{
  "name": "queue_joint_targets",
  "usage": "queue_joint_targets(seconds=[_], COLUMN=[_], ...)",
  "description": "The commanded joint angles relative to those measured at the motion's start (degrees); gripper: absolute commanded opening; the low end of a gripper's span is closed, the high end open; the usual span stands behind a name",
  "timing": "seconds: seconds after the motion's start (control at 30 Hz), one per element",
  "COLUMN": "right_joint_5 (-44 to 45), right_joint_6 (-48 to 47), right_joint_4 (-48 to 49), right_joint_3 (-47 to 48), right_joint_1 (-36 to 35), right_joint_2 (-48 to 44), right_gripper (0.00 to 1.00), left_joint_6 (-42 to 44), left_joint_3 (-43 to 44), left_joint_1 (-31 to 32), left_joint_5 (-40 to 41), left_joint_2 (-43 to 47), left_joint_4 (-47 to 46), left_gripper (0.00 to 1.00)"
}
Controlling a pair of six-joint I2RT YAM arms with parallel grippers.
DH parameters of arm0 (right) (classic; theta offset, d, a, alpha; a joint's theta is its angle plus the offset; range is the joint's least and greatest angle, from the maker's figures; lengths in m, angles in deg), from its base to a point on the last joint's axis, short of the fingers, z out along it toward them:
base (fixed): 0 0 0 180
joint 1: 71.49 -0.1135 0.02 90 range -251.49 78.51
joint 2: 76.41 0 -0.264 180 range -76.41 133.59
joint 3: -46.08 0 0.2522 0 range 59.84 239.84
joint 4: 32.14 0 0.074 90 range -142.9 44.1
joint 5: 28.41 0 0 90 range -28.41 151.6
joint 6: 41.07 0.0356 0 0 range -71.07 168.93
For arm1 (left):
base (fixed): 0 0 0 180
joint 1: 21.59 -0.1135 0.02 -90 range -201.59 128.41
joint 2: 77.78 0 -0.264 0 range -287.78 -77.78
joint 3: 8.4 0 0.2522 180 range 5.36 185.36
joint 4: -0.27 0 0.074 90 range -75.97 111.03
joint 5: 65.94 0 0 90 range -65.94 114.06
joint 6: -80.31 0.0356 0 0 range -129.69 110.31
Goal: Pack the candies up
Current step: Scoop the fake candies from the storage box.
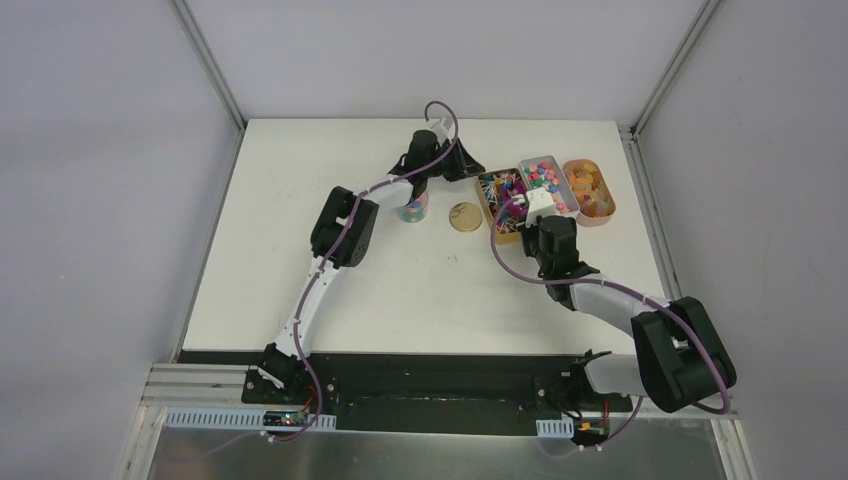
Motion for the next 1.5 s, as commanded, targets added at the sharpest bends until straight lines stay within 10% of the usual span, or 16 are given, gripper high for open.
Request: queue_joint_targets(seconds=[0.0,1.2,1.47], right_joint_5=[-2.5,-7.9,-8.6], right_joint_6=[-1.4,-4.6,-8.5], right_joint_4=[10.3,5.3,-3.5], right_joint_3=[-1.3,0.9,6.3], right_joint_1=[0.5,-1.3,-5.2], right_joint_2=[-3.9,-16.4,-15.6], right_gripper=[0.0,0.0,0.0], left_joint_6=[1.7,15.0,23.1], left_joint_3=[3.1,-14.4,-21.0], left_joint_1=[0.4,-10.2,-12.7], left_joint_5=[-0.9,7.3,11.8], left_joint_2=[2.5,35.8,50.3], left_joint_4=[-0.6,18.3,31.4], left_gripper=[0.21,0.5,0.74])
